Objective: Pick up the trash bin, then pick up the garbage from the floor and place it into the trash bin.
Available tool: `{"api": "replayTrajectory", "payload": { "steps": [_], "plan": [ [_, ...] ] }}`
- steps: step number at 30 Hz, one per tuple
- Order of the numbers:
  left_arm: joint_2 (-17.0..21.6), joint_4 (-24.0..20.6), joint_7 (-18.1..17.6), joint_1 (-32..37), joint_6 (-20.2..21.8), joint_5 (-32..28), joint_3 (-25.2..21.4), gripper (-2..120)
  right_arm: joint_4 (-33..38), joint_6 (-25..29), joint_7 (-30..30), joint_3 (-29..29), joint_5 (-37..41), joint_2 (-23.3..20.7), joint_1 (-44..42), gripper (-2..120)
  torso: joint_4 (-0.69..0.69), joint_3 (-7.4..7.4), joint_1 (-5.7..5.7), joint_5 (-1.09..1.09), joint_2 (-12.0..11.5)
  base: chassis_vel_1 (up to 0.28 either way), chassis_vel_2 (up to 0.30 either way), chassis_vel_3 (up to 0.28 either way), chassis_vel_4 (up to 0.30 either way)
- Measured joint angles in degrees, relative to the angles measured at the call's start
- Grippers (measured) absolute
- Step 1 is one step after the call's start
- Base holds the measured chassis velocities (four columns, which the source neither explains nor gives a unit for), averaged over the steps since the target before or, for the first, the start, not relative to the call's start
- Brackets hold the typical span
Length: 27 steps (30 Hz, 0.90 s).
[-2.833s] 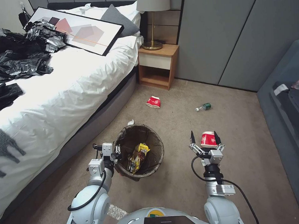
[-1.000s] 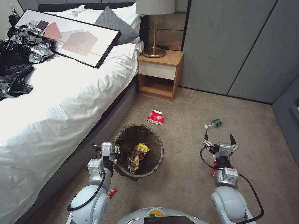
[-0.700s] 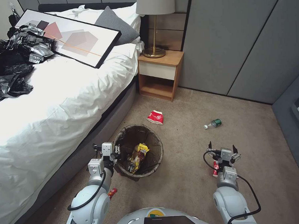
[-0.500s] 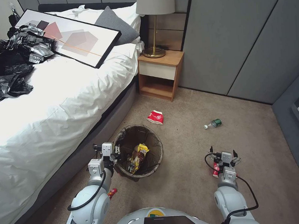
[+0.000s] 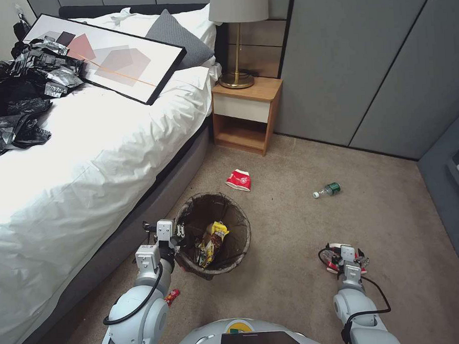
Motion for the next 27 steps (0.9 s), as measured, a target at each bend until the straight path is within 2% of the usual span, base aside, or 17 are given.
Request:
{"api": "replayTrajectory", "payload": {
  "steps": [16, 19, 23, 27],
  "plan": [
    [-0.1, 0.0, 0.0, 0.1, 0.0, 0.3, 0.1, 7, -4.5, 0.9, -2.2, 0.4, 0.0, -0.8, 2.1, 100, 0.00, 0.00, 0.00, 0.00, 0.0, 0.000, 0.000, 0.000, 0.000],
    [-0.1, 0.0, 0.0, 0.1, 0.0, 0.4, 0.1, 7, -9.4, 2.4, -3.0, 0.3, -0.3, -1.5, 4.5, 100, 0.01, 0.00, 0.00, 0.00, 0.0, 0.000, 0.000, 0.000, 0.000],
    [-0.1, 0.0, 0.0, 0.1, 0.0, 0.4, 0.0, 7, -12.5, 3.3, -3.4, 0.2, -0.5, -1.8, 6.5, 99, -0.01, 0.00, 0.00, 0.00, 0.0, 0.000, 0.000, 0.000, 0.000],
    [-0.1, 0.1, 0.0, 0.1, -0.1, 0.4, 0.0, 7, -16.7, 4.0, -3.8, 0.1, -1.0, -2.2, 9.1, 90, 0.00, 0.00, 0.00, 0.00, 0.0, 0.000, 0.000, 0.000, 0.000]
  ]
}}
